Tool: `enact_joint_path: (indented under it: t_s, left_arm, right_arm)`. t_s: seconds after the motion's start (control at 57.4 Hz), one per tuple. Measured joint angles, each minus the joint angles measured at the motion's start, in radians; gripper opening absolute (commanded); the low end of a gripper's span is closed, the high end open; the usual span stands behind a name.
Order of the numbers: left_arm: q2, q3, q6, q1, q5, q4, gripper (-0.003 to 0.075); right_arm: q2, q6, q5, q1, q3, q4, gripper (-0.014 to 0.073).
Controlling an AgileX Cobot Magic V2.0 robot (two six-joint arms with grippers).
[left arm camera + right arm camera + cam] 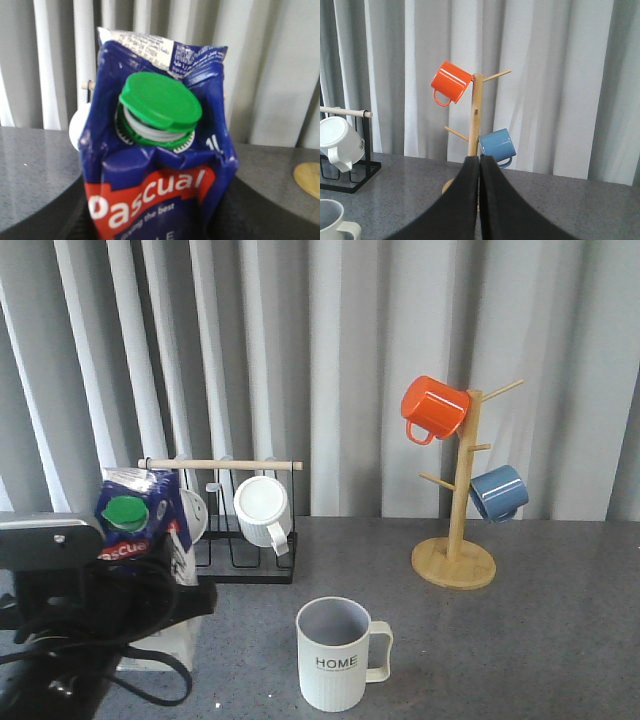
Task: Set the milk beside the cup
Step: 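Lift the milk carton and carry it beside the white HOME mug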
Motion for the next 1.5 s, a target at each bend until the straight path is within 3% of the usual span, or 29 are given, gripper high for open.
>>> enact_joint_path:
  t_s: [0.296,0.628,1.5]
  left_arm:
    - [0.195,-0.118,-0.084,-0.092,-0.039,-0.093,-0.0007]
    - [0.335,-0.185,-0.091,-0.1,-0.049,-0.105,-0.0007]
    - [0.345,-0.196,-0.094,-0.1,-0.017,-0.082,-0.0007]
  right_arm:
    - [0.0,0.0,0.0,0.0,0.0,0.0,-0.0011]
    - [0.0,0.0,0.0,0.0,0.0,0.0,-0.0011]
    - [0.0,0.0,0.0,0.0,0.0,0.0,-0.0011]
